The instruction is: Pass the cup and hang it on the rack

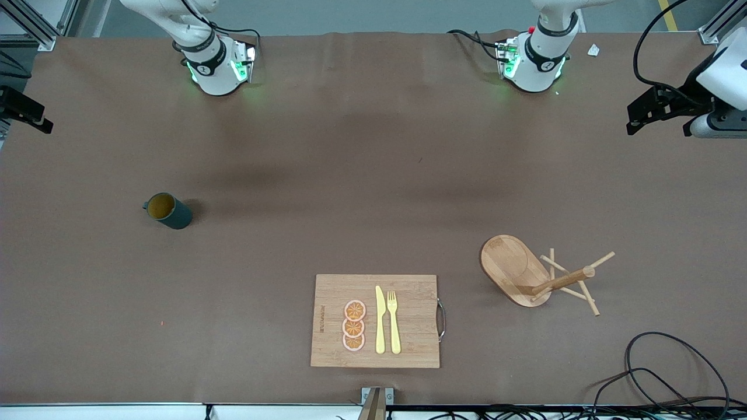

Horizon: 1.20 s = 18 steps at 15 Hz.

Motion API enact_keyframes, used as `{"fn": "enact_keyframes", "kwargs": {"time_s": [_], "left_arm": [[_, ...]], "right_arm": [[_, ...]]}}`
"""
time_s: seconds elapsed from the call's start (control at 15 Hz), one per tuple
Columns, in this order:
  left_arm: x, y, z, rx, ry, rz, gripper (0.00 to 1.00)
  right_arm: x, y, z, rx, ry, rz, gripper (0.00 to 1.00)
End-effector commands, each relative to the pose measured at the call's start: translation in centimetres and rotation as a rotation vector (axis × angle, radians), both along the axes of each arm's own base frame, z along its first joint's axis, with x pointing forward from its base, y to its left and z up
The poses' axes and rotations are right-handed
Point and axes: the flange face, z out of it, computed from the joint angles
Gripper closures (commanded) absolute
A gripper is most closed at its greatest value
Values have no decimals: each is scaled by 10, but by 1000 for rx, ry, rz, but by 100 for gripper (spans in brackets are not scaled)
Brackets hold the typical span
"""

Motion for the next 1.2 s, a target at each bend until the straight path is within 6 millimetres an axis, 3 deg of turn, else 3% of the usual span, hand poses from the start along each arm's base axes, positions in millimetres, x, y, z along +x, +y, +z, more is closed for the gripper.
{"fn": "enact_keyframes", "kwargs": {"time_s": [0.0, 0.93, 1.0, 1.13], "left_arm": [[0, 1, 6, 1, -9, -15, 0], [-1, 11, 10, 0, -10, -5, 0], [-1, 11, 10, 0, -10, -5, 0], [-1, 11, 11, -9, -12, -6, 0]], "right_arm": [[-8, 3, 1, 9, -4, -10, 0], [-6, -5, 4, -4, 3, -28, 0], [-3, -6, 1, -6, 3, -28, 0], [23, -12, -38, -2, 61, -35, 0]]}}
